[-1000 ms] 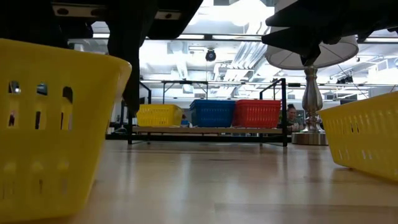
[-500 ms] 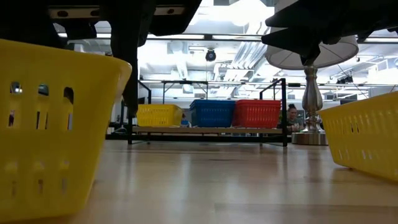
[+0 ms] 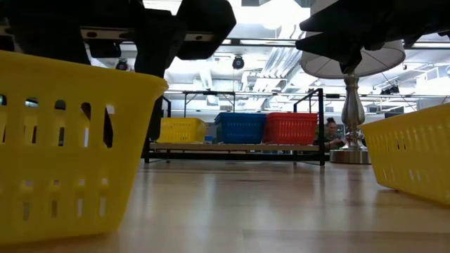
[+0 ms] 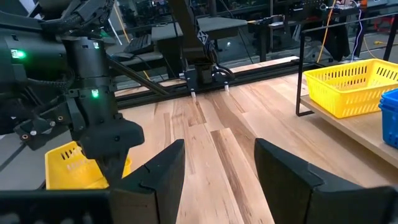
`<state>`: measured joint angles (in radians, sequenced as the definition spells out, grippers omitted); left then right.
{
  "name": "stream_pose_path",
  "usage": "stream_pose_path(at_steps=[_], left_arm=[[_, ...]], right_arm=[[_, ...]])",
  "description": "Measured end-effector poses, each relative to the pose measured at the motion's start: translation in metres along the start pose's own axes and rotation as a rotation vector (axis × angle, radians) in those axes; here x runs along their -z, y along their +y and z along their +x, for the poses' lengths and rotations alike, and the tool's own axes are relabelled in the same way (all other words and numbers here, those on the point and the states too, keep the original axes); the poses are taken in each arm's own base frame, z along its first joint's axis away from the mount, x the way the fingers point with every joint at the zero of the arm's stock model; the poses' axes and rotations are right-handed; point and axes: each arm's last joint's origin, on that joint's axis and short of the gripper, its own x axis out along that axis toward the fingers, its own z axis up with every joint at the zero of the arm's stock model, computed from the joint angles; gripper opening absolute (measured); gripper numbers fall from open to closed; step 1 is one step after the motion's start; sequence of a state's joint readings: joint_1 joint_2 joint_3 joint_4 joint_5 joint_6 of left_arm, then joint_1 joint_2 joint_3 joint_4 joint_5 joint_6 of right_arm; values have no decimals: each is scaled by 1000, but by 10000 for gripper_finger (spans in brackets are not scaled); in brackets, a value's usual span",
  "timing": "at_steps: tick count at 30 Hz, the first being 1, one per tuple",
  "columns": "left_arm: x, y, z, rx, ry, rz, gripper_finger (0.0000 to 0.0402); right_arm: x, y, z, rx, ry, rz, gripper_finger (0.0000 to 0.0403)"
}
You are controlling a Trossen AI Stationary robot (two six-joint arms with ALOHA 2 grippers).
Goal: Stack baskets on shelf by color
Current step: Stack the left yellow bin on top of the other yellow bin on the shelf
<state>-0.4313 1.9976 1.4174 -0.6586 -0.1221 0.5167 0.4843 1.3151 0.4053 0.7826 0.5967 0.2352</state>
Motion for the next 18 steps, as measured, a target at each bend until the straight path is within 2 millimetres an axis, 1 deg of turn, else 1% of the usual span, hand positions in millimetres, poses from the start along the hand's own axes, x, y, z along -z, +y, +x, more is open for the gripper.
stream_pose_path(at_steps=[9,12,14,15,16,18], left_arm=[[1,2,0,3,3,11,105],[3,5,1,-30,24,7,76],[6,9,-2,-63,48,-1,41],[9,12,-6,-77,59,-11,23],[11,16,-12,-100,61,-28,13],[16,24,-26,-147,63,-75,12]], right_arm=[[0,0,0,-1,0,0,181],[0,0,0,-1,1,0,181],[0,0,0,-1,1,0,181],[0,0,0,-1,1,0,181],[0,0,0,-1,1,0,181],[0,0,0,-1,1,0,181]])
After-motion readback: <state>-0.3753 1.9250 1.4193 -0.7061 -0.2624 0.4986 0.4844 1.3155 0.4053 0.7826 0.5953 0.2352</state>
